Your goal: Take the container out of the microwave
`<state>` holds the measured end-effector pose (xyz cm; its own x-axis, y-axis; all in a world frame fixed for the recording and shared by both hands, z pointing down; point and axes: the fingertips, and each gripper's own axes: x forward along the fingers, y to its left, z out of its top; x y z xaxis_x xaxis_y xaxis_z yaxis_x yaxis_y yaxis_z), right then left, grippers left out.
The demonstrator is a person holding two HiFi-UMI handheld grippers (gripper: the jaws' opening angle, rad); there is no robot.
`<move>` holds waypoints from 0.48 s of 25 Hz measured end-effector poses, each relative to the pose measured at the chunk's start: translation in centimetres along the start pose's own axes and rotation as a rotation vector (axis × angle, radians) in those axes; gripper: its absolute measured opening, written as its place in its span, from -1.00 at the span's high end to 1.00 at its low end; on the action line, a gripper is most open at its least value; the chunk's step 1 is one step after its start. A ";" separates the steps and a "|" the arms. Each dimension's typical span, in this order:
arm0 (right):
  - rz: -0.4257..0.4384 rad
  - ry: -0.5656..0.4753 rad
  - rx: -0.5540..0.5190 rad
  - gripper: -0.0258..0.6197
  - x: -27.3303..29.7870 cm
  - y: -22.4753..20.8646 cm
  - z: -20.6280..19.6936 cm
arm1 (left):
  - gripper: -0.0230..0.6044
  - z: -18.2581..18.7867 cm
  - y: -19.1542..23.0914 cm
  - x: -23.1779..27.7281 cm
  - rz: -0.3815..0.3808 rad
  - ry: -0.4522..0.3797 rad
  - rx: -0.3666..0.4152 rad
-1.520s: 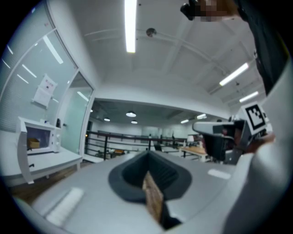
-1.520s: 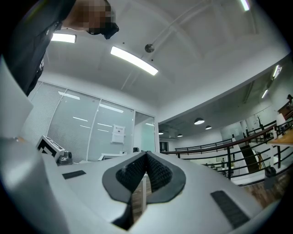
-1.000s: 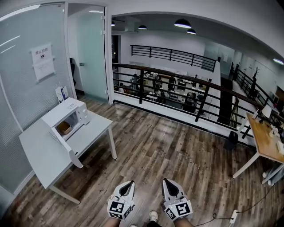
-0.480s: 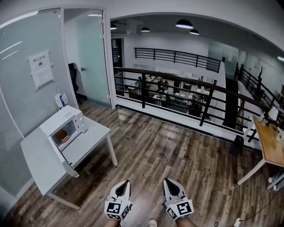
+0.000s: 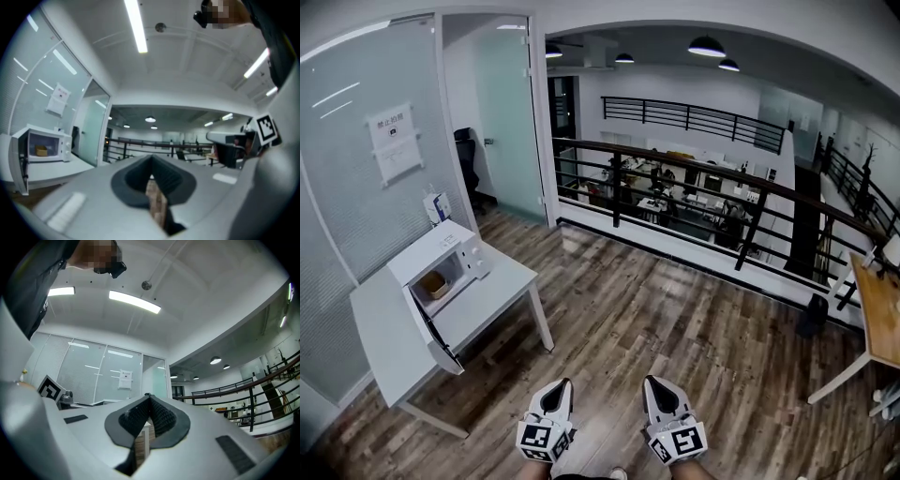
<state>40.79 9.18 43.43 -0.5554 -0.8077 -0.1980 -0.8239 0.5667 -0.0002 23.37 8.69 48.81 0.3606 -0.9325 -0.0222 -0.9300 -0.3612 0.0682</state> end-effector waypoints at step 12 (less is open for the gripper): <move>0.056 0.023 0.005 0.92 7.0 1.8 -2.1 | 0.91 -0.6 7.0 2.3 0.083 0.018 -0.009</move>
<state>35.16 4.20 44.11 -0.6035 -0.7780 -0.1747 -0.7907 0.6121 0.0057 17.76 4.02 49.84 0.2837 -0.9589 0.0013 -0.9560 -0.2827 0.0778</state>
